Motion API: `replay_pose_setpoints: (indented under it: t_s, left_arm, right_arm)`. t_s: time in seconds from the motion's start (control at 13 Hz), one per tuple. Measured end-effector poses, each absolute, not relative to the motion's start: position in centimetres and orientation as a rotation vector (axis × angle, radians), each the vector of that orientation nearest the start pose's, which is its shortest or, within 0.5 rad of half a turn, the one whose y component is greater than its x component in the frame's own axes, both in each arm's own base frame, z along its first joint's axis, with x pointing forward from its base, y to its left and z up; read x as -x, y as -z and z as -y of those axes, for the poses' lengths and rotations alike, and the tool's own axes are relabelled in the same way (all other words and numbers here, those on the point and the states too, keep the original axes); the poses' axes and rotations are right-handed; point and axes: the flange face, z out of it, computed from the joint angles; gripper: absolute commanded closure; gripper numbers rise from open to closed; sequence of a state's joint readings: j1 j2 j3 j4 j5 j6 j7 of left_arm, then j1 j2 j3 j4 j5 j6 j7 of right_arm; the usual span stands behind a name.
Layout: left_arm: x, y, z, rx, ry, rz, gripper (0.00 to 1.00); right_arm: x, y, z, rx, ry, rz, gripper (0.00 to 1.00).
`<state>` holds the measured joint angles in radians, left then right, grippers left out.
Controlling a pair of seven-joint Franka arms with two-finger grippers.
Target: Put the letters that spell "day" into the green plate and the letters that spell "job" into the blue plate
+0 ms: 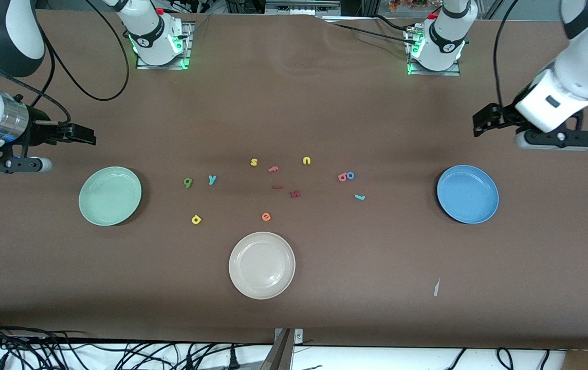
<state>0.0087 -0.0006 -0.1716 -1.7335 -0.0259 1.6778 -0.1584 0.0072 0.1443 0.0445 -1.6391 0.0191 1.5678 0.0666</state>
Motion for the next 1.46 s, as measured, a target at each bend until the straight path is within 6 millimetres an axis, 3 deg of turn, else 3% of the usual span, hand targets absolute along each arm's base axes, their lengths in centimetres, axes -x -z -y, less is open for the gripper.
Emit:
replay_pose_setpoints:
  t_s: [0.39, 0.54, 0.77, 1.23, 1.46]
  left_arm:
    - [-55.1, -51.6, 12.3, 3.166, -0.027, 0.035, 0.00]
    - [-55.4, -49.8, 13.7, 3.173, -0.008, 0.061, 0.00]
    - [-56.0, -46.3, 16.5, 3.198, 0.047, 0.056, 0.00]
    - [-57.6, -36.1, 21.7, 3.254, 0.013, -0.040, 0.00]
    - [-57.9, -32.9, 22.4, 3.261, -0.024, -0.047, 0.00]
  right_arm:
    - [-57.7, -48.4, -8.0, 3.119, -0.263, -0.059, 0.00]
    - [-57.3, -46.0, -9.4, 3.120, -0.226, -0.065, 0.00]
    - [-56.0, -40.8, -11.7, 3.118, -0.182, -0.085, 0.00]
    - [-55.3, -31.8, -11.9, 3.100, -0.137, -0.115, 0.00]
    - [-55.8, -28.8, -12.2, 3.086, -0.126, -0.174, 0.00]
